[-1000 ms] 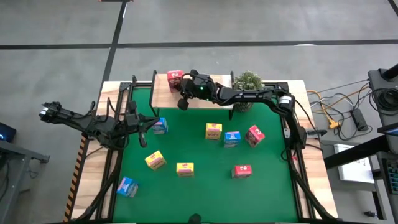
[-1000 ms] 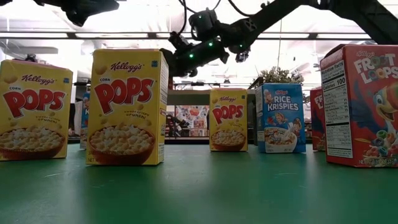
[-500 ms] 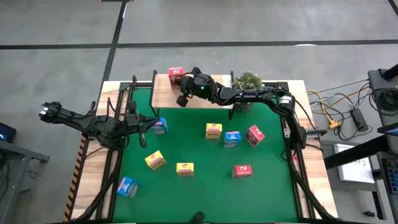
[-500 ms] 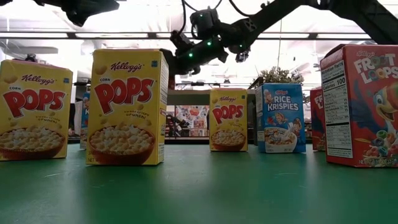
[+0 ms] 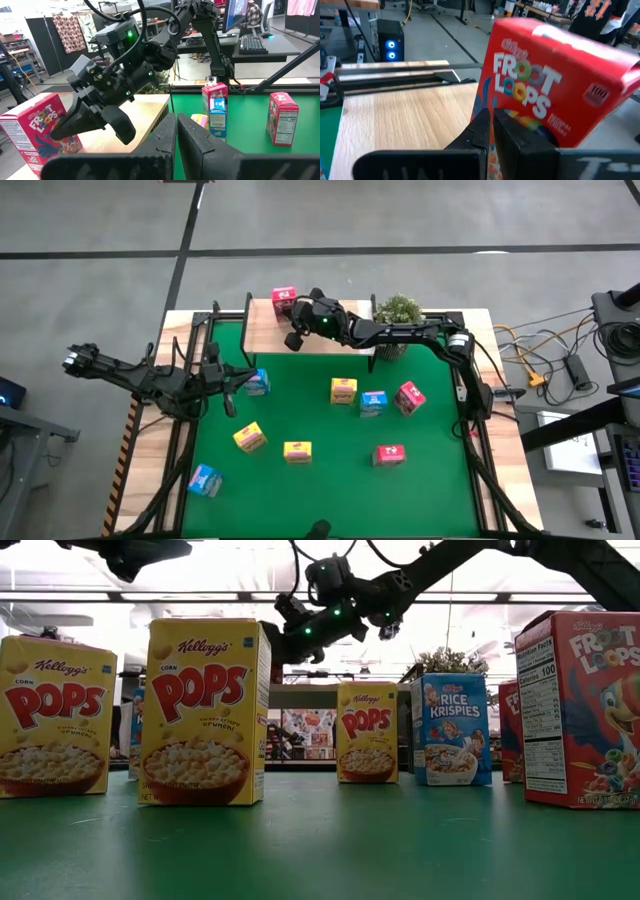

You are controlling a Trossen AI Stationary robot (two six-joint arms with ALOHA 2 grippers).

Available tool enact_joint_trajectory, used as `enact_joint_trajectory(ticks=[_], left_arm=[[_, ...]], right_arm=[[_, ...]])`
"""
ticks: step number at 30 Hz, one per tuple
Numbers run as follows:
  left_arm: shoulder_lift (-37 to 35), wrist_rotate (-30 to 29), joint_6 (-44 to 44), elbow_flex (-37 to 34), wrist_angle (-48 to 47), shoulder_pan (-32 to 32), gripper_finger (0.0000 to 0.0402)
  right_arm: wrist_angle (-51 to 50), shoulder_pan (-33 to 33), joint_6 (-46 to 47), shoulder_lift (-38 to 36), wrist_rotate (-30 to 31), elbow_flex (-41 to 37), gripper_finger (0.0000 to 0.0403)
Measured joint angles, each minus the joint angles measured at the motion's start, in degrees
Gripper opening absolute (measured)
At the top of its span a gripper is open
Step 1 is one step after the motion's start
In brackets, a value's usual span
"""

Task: Stack cereal on shelf
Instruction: Put the top left red cereal box on the shelf

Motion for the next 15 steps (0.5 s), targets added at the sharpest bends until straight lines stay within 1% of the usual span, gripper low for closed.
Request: enact_joint_trajectory(ticks=[4, 9, 12, 15], left_arm=[[0.00, 0.01, 0.00, 0.00, 0.00, 0.00, 0.0000], [0.00, 0.00, 0.00, 0.00, 0.00, -0.01, 0.0000], [0.00, 0.00, 0.00, 0.00, 0.00, -0.01, 0.0000], [0.00, 0.00, -0.01, 0.00, 0.00, -0.02, 0.0000]], right_arm=[[1.60, -0.43, 1.58, 0.00, 1.40, 0.02, 0.0013], [2.42, -1.25, 1.80, 0.83, 1.57, 0.04, 0.0013], [5.09, -1.38, 1.80, 1.63, 1.37, 0.04, 0.0013], [4.47, -1.38, 2.51, 1.84, 1.26, 0.04, 0.0013]])
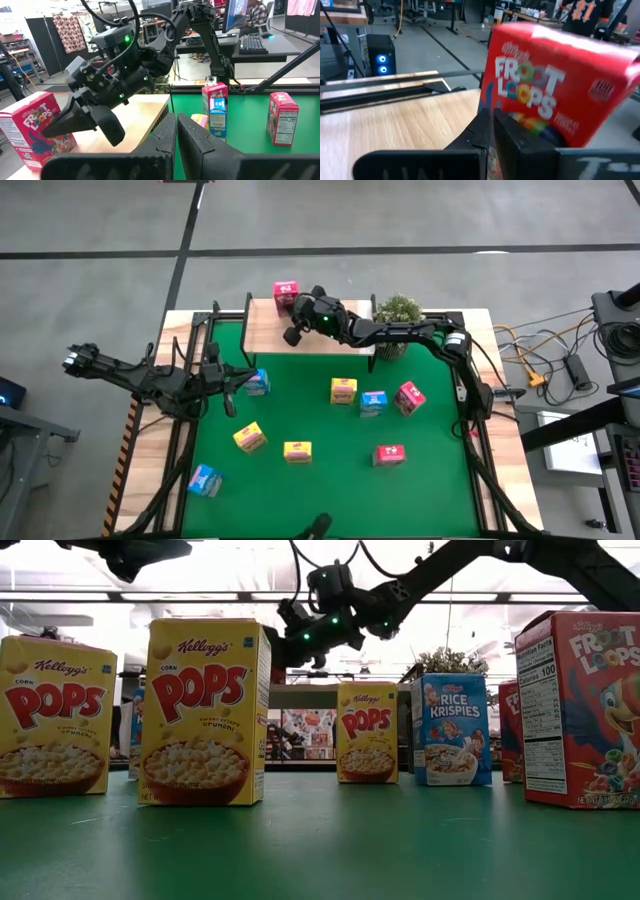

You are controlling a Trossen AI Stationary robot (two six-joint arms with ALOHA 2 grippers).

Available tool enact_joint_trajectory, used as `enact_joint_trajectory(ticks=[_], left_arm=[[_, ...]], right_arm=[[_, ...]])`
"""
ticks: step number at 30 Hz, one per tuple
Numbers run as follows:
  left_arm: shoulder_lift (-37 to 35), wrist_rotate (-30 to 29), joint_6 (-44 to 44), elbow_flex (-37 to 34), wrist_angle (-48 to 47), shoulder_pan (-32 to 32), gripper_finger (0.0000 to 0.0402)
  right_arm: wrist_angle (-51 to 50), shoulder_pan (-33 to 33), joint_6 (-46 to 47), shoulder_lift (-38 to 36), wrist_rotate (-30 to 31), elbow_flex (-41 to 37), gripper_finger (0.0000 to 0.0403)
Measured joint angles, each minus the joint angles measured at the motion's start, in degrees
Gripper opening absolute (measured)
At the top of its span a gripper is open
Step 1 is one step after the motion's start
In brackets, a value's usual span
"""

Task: Stack cereal on shelf
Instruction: Put the top left red cereal box on the shelf

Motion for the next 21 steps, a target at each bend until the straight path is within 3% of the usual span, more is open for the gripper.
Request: enact_joint_trajectory(ticks=[5, 15, 21], left_arm=[[0.00, 0.00, -1.32, 0.00, -0.07, 0.01, 0.0000], [0.04, 0.01, -1.73, 0.00, -0.17, 0.01, 0.0000], [0.04, 0.00, -1.62, 0.00, -0.13, 0.00, 0.0000]], right_arm=[[-4.60, 1.43, -0.86, -2.66, -0.28, 0.00, 0.0013], [-28.08, 1.26, -2.49, -13.06, 0.71, 0.02, 0.0013], [-29.74, -2.86, -1.13, -12.14, 2.87, -0.11, 0.0013]])
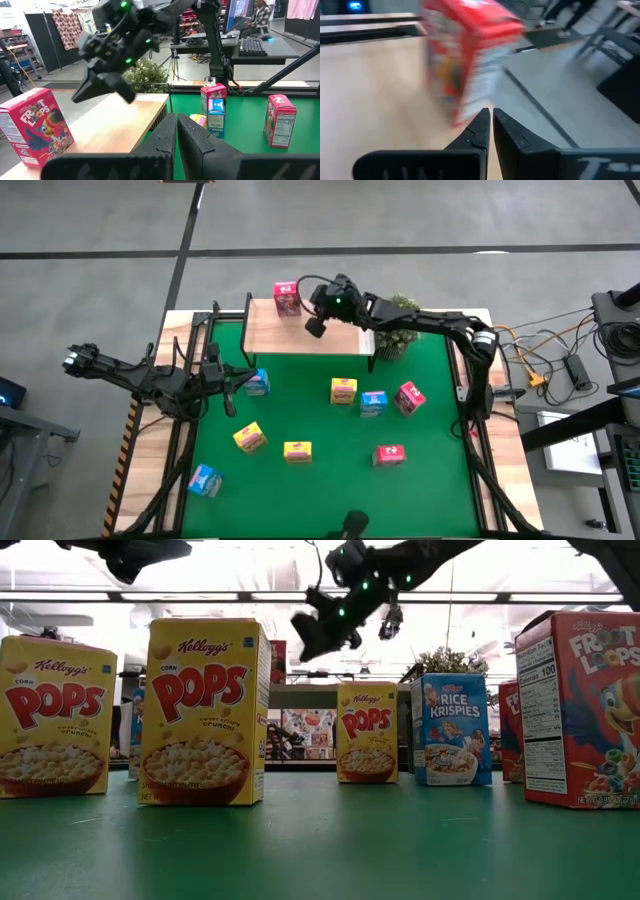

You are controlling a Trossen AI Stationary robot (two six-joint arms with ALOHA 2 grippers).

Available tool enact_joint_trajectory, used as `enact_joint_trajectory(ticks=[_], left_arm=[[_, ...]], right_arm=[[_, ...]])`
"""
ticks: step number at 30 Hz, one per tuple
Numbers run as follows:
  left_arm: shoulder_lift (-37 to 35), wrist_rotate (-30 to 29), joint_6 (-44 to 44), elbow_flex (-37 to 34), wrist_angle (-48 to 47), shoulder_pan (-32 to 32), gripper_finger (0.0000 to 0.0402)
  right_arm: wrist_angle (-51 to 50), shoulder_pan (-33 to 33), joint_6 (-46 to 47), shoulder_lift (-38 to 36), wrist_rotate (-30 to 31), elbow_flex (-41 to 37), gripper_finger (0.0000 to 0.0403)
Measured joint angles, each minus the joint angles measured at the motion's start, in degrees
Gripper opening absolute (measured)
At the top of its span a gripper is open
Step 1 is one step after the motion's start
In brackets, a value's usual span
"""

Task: Stack cereal on shelf
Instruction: Put the top left red cereal box on the shelf

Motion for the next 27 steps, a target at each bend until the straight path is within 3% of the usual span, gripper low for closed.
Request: enact_joint_trajectory(ticks=[14, 19, 27], left_arm=[[0.00, 0.00, 0.34, 0.00, 0.11, 0.02, 0.0000], [0.00, 0.00, 0.34, 0.00, 0.11, 0.02, 0.0000], [0.00, 0.00, 0.34, 0.00, 0.09, 0.02, 0.0000]], right_arm=[[11.61, -2.01, 0.48, 6.63, -3.81, 0.22, 0.0013], [13.62, -1.87, 0.46, 6.64, -9.72, 0.22, 0.0013], [14.43, -1.64, 0.46, 6.53, -9.80, 0.22, 0.0013]])
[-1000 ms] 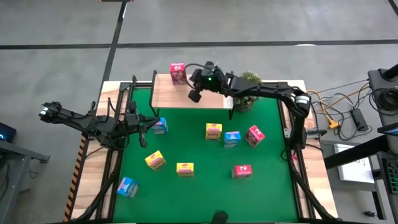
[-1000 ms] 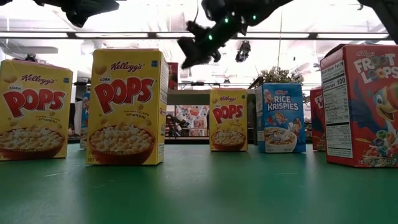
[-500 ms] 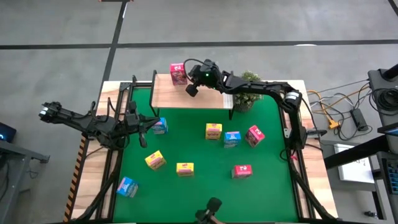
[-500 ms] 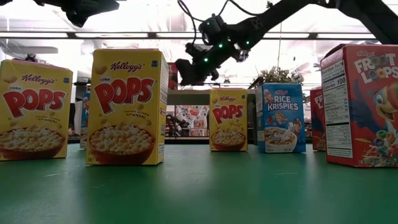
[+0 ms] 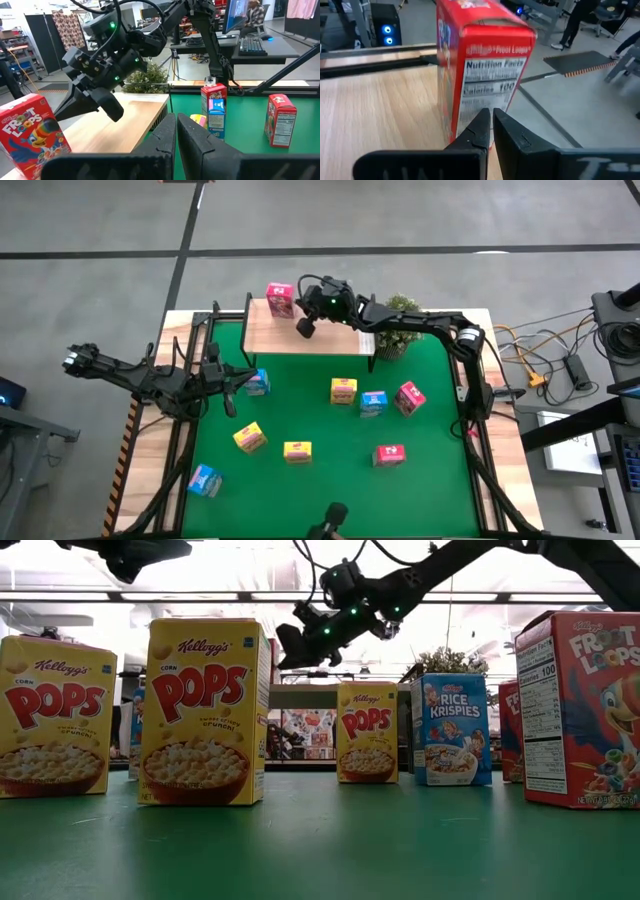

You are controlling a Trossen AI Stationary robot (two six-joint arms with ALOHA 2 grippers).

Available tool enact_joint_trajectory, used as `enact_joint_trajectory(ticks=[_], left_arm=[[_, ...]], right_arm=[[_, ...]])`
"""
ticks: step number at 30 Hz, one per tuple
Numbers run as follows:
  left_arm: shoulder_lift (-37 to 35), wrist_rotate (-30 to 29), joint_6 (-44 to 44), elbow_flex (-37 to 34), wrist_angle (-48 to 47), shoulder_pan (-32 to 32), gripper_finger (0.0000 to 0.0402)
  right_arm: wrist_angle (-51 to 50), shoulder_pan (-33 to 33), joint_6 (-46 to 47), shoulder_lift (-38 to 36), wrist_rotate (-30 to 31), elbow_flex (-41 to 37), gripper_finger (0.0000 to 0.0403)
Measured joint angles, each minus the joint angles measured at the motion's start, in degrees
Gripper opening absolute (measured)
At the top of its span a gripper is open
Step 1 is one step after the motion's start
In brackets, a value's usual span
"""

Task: Stack cereal on shelf
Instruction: Put the top left red cereal box on the shelf

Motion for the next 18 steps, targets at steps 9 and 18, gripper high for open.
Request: enact_joint_trajectory(ticks=[9, 18], left_arm=[[0.28, 0.00, 0.00, 0.00, -0.05, 0.00, 0.0000], [0.69, -0.02, 0.00, 0.01, 0.04, 0.00, 0.0000]], right_arm=[[-7.06, 1.34, -0.05, -0.40, -4.08, 0.00, 0.0013], [3.78, 1.21, -1.14, 3.43, -3.39, -0.02, 0.0013]])
